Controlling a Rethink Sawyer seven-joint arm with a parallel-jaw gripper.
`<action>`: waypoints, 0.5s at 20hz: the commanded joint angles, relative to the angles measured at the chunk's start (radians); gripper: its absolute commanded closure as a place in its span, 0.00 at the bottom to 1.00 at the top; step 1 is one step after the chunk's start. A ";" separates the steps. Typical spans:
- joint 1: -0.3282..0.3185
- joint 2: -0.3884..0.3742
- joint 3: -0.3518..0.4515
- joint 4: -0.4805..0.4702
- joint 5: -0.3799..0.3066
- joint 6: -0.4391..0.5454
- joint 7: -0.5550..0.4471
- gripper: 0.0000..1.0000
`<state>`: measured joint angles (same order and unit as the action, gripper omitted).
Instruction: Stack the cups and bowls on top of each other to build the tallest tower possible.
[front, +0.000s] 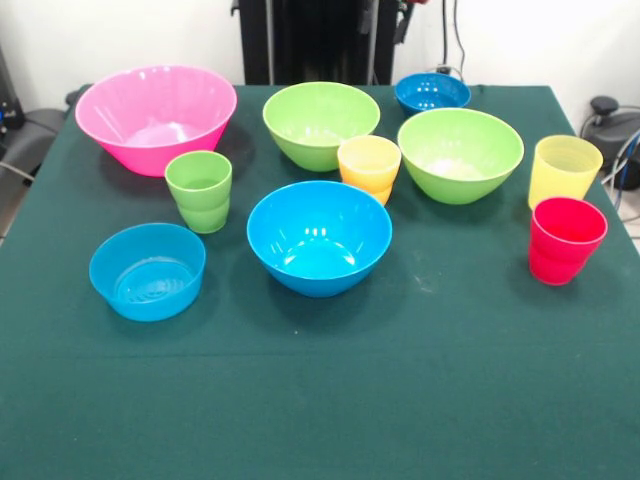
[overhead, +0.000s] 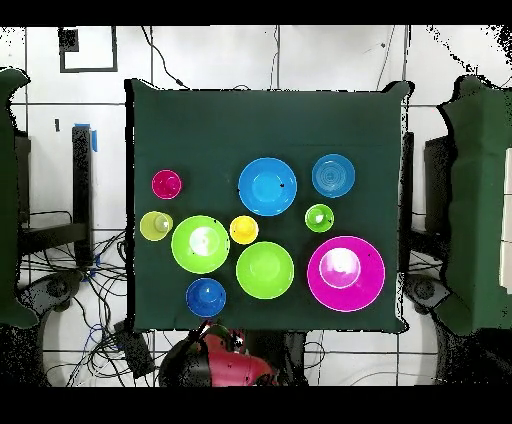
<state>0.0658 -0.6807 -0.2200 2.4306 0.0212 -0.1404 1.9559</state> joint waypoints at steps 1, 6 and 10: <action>0.115 0.029 -0.106 -0.047 0.106 -0.151 0.231 0.00; 0.157 0.106 -0.105 -0.051 0.146 -0.266 0.303 0.00; 0.157 0.153 -0.063 -0.062 0.146 -0.370 0.360 0.00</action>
<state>0.2131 -0.6407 -0.3277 2.4305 0.1001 -0.3701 2.0644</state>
